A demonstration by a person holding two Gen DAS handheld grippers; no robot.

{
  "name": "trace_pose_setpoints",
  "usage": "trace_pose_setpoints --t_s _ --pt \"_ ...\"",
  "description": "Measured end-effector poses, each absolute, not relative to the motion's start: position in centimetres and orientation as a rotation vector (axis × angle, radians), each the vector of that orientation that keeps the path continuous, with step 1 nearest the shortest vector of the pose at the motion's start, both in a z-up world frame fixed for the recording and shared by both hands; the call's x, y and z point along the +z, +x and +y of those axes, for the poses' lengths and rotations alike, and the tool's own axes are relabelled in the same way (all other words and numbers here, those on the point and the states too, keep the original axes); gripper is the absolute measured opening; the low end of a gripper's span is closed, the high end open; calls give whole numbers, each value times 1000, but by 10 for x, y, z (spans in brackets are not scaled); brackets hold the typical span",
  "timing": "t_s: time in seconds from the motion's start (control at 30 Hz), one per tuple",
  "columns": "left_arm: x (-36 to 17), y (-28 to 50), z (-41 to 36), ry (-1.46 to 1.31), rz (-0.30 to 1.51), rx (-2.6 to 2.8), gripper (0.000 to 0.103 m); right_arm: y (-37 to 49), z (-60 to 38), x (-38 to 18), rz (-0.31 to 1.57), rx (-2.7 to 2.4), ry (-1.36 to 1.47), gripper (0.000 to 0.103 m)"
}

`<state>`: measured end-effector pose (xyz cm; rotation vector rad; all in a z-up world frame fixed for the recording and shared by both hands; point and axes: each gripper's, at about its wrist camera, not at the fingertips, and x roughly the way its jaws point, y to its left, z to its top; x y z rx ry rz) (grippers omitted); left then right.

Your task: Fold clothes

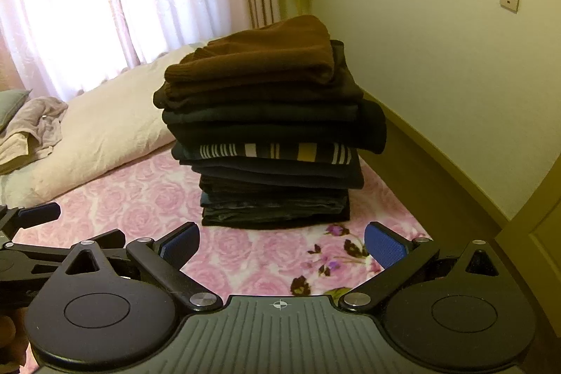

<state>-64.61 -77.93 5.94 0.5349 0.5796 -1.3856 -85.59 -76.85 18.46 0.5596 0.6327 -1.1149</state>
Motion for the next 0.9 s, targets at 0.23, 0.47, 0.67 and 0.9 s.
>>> trace_pose_setpoints --t_s 0.23,0.47,0.67,0.9 --pt "58 -644 -778 536 583 -1386 101 -853 -768 185 638 -1112 558 103" --pt "58 -643 -776 539 581 -1388 101 -849 -767 185 637 -1109 553 103" --pt "58 -644 -776 547 582 -1384 101 -848 -767 185 638 -1106 553 103" --pt "58 -643 -776 547 585 -1386 101 -848 -767 185 638 -1104 555 103"
